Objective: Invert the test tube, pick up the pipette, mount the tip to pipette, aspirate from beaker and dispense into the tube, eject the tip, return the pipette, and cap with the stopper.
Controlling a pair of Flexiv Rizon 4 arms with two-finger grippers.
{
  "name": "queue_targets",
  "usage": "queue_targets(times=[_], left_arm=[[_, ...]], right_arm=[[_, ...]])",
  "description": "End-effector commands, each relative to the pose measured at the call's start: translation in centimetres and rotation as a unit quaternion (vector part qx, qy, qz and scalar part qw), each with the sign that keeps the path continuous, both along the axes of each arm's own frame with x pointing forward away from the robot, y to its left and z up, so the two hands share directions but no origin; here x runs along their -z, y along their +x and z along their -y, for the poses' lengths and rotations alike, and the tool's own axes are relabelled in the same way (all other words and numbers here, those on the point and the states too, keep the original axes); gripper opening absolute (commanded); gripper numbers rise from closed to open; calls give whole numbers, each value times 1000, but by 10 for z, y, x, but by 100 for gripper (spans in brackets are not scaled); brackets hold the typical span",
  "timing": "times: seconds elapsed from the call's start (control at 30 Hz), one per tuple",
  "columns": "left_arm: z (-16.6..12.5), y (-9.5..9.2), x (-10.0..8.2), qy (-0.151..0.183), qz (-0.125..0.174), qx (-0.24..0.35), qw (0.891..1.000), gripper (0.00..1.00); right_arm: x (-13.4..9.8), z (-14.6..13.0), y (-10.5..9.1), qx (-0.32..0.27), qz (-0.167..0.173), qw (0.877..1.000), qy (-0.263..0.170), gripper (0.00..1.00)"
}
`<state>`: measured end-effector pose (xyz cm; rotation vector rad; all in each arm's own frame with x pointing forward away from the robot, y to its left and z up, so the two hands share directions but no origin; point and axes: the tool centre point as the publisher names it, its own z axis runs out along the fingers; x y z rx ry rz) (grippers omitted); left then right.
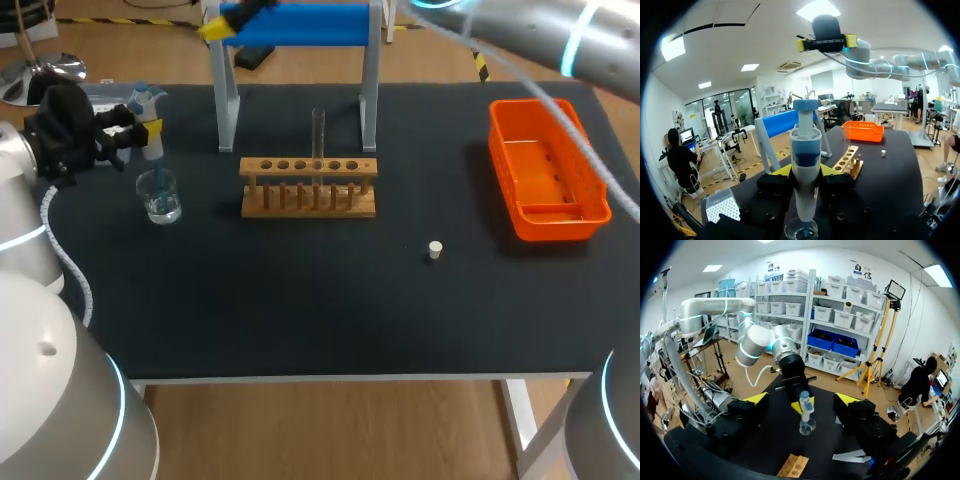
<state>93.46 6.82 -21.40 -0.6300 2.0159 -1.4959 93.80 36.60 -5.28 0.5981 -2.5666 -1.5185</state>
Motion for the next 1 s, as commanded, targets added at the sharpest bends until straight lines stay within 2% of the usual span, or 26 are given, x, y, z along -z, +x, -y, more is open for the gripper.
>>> queue_targets(times=[0.03, 0.27, 0.43, 0.8, 1.0], left_arm=[[-1, -1, 0, 0, 0, 0, 1000, 0], [-1, -1, 0, 0, 0, 0, 1000, 0], [-1, -1, 0, 0, 0, 0, 1000, 0], [-1, -1, 0, 0, 0, 0, 1000, 0], [-1, -1, 0, 0, 0, 0, 1000, 0]], right_arm=[[-24, 94, -35, 24, 27, 999, 10, 100], [-4, 156, -48, 47, 23, 998, 19, 100], [15, 182, -59, 66, 17, 997, 25, 100], [59, 200, -68, 115, 0, 993, 14, 100], [59, 200, -68, 115, 0, 993, 14, 100]])
